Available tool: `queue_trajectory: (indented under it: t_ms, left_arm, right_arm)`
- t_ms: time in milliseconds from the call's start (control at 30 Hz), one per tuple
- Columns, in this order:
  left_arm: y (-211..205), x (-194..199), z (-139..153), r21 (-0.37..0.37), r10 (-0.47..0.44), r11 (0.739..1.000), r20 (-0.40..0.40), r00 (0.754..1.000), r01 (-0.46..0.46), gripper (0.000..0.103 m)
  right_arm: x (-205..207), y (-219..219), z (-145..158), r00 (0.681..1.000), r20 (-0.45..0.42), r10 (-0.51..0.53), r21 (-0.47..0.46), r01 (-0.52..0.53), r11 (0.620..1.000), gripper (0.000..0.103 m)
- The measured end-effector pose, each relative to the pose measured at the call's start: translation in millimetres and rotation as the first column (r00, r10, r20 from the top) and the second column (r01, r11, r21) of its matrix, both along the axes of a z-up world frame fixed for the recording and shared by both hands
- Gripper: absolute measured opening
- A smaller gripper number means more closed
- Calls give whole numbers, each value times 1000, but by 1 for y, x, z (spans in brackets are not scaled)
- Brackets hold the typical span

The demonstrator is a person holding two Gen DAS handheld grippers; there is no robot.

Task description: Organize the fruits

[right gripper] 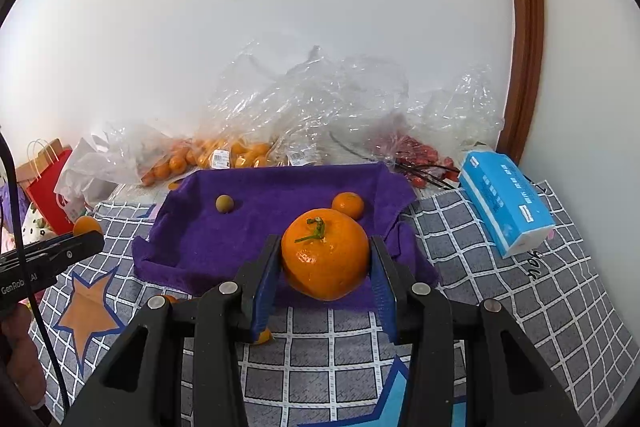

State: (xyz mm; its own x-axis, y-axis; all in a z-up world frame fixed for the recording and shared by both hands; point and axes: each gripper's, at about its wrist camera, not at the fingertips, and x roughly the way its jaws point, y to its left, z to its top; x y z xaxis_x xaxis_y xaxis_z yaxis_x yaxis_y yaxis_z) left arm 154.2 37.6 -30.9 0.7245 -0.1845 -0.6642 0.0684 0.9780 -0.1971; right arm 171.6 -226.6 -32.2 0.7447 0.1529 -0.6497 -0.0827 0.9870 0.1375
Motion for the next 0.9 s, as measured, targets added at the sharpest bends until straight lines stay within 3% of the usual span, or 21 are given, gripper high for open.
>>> queue_trajectory:
  t_ms: [900]
  left_arm:
    - [-3, 70, -24, 26, -26, 999, -40, 999, 27, 35]
  right_arm:
    - [72, 9, -34, 999, -50, 12, -8, -12, 1000, 43]
